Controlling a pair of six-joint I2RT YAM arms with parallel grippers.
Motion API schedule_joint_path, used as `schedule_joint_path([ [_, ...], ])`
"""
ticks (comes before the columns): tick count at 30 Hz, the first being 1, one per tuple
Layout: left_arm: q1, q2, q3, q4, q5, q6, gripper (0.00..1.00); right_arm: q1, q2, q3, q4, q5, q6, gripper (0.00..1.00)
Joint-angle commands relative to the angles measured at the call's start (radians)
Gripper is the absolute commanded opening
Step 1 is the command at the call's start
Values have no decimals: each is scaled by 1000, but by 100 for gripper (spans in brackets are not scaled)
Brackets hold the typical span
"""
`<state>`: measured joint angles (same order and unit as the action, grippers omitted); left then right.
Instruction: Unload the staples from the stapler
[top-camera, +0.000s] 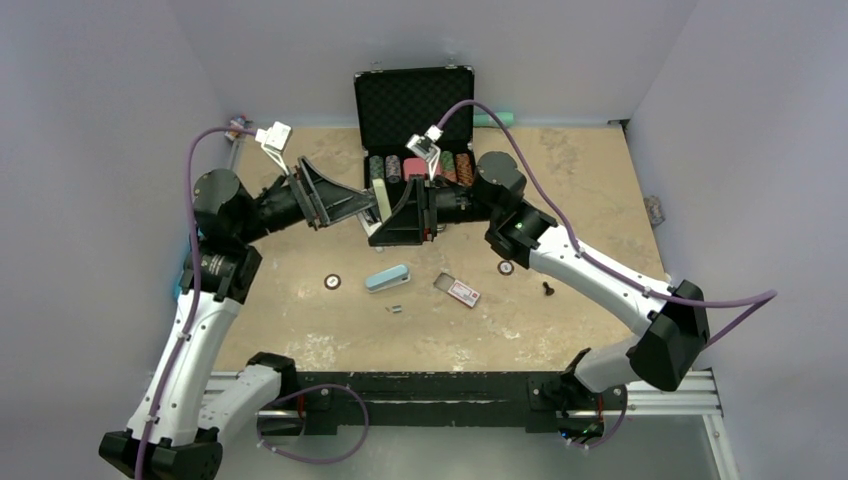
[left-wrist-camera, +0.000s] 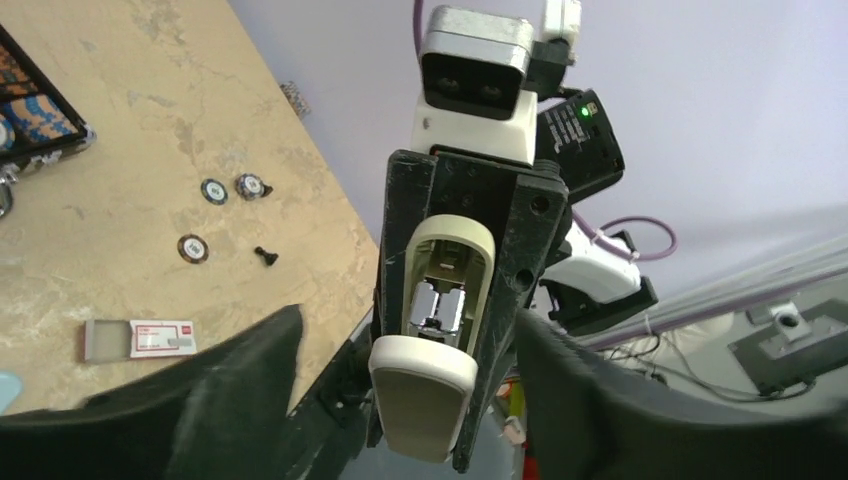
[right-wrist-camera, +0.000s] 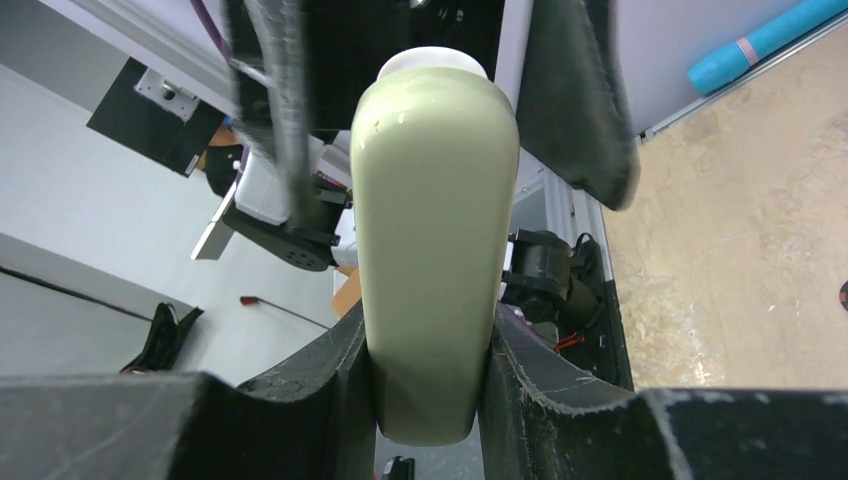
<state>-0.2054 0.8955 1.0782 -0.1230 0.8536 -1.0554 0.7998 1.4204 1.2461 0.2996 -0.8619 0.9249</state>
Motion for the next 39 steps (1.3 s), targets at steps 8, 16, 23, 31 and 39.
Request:
schedule_joint_path([
  [8,-3,-54,107,-615,-282,341,100,-25,-32,38,-232,78,-158,0],
  [16,-3,-161,-8,-983,-689,515,100,-71,-17,85,-652,375,-384,0],
  [23,-3,-223,-122,-1034,-751,546,100,-103,-54,3,-797,658,-440,0],
  [31,-3,-221,-155,-993,-763,522,100,-247,-3,-14,-876,870,-436,0],
  [39,-3,-214,-206,-945,-698,514,100,-378,145,45,-923,1061,-409,0],
])
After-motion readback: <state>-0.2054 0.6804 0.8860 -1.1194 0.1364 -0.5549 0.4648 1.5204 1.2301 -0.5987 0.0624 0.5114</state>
